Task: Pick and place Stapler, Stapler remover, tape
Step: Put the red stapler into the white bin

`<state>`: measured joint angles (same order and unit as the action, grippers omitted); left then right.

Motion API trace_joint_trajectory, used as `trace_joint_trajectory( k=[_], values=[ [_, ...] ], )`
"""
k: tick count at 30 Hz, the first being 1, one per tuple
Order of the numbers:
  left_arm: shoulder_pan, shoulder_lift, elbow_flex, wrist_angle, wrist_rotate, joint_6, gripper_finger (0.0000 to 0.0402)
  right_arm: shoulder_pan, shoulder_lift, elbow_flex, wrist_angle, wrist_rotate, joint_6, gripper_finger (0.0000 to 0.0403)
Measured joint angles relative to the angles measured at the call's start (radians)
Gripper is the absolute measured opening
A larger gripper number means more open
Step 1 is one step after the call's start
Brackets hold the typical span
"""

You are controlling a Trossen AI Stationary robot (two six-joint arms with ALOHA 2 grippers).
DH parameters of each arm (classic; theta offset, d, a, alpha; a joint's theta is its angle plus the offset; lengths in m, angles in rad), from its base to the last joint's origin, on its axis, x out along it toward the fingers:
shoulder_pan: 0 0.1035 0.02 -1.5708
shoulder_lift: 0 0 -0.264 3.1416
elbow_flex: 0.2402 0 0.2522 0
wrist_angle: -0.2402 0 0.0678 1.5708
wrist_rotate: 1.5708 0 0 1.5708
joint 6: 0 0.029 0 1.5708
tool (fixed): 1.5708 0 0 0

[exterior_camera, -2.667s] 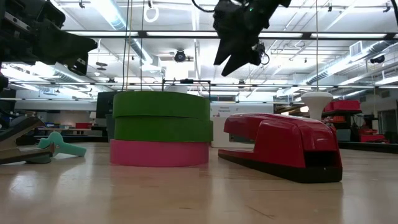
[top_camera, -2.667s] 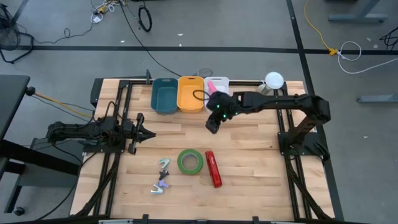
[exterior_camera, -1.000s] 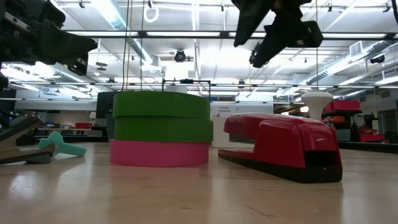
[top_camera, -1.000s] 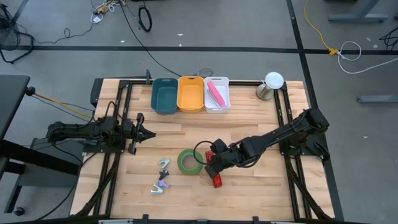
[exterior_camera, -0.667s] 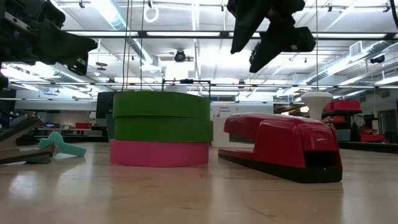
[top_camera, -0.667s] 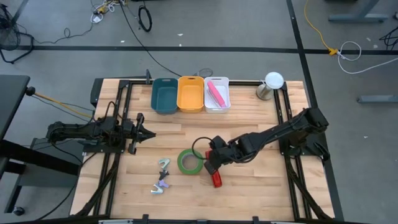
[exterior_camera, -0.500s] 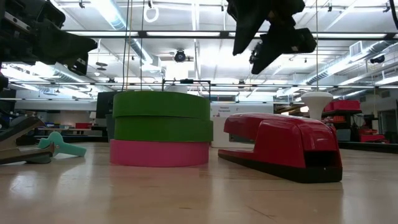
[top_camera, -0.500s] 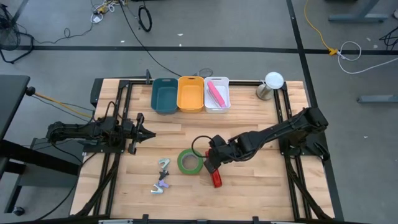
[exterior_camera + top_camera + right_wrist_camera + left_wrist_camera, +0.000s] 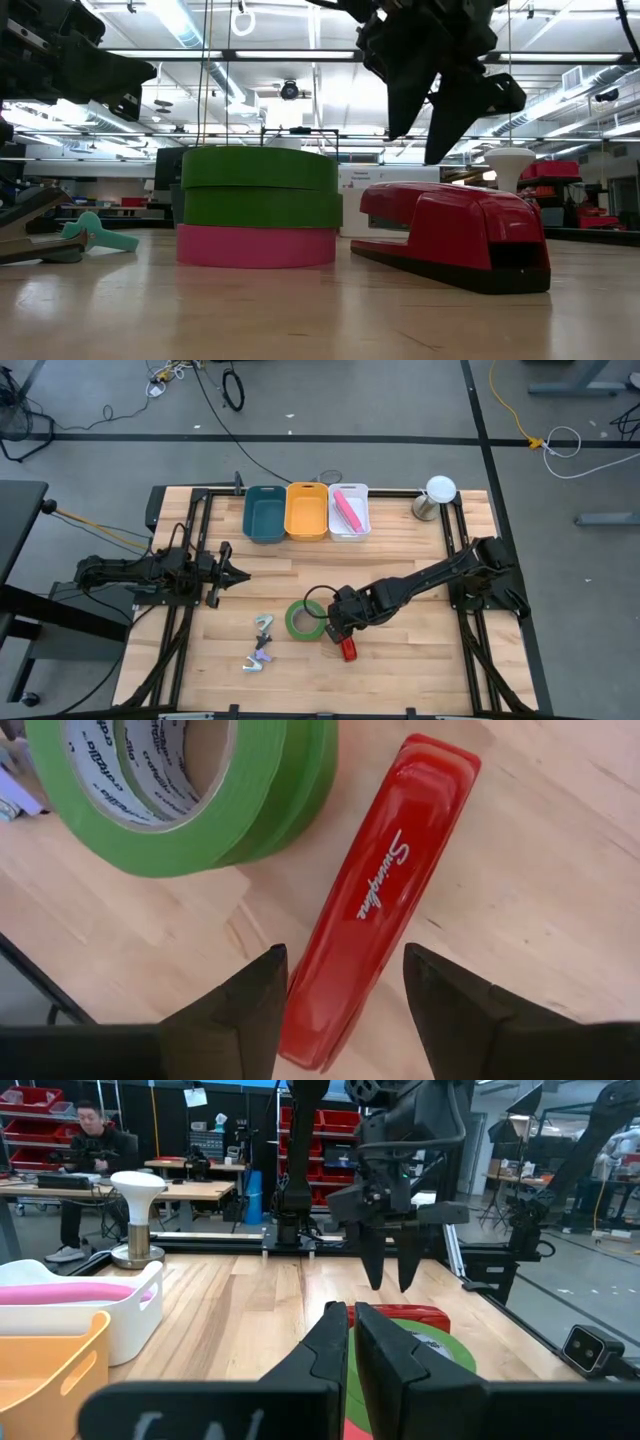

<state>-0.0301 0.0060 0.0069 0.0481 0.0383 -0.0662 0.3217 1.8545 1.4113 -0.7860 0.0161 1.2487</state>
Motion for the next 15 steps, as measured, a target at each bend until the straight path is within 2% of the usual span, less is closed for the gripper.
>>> trace_joint_trajectory(
  k=[10,15],
  values=[
    [0.000,0.000,0.000,0.000,0.000,0.000,0.0025,0.052,-0.004,0.044,-0.044,0.019,0.000,0.0201],
    [0.000,0.000,0.000,0.000,0.000,0.000,0.0025,0.075,-0.004,0.076,0.001,0.053,-0.057,0.0201]
  ],
)
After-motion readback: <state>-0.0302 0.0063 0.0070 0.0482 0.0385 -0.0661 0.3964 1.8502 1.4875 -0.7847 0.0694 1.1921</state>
